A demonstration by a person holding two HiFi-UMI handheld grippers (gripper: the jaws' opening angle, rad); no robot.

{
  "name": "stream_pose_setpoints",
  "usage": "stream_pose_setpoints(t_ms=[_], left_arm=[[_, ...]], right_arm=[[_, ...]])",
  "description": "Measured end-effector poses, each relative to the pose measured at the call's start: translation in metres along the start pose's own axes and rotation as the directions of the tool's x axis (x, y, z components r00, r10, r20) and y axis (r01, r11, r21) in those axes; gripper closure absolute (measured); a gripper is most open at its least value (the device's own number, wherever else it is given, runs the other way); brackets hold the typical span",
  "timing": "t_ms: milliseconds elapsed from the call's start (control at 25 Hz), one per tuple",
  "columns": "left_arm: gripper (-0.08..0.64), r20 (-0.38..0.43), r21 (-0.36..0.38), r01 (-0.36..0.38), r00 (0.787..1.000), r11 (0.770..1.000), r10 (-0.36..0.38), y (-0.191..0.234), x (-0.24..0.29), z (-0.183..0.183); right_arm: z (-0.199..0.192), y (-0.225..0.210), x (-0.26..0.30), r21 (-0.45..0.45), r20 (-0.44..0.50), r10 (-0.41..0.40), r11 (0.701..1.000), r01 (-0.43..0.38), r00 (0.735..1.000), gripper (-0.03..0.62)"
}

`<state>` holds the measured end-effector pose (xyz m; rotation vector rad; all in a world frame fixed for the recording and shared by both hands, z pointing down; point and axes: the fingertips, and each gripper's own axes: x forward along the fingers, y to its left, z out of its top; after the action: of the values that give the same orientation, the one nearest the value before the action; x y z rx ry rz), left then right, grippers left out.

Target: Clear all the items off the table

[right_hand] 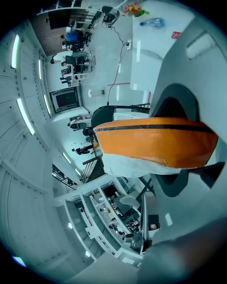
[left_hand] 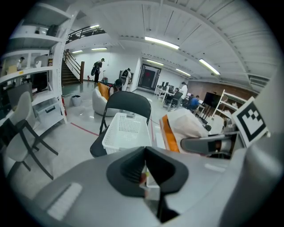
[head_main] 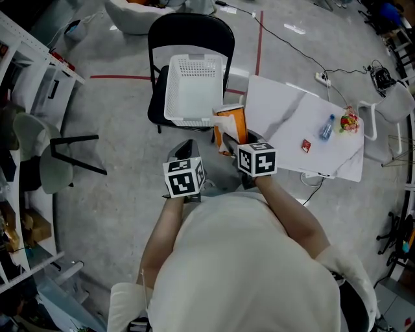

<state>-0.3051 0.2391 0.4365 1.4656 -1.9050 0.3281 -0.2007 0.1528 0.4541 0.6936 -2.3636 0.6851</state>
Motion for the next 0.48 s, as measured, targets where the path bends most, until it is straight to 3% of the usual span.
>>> stream_pose_setpoints(t_ms=[480], left_arm=[[0.551, -0.006, -0.039, -0.008, 1.000, 0.999, 0.008, 0.025, -0.001, 0.008]], right_arm=[[0.014, 0.009, 0.017, -0.011, -0.031, -0.005, 1.000, 0.005, 1.000, 0.347]])
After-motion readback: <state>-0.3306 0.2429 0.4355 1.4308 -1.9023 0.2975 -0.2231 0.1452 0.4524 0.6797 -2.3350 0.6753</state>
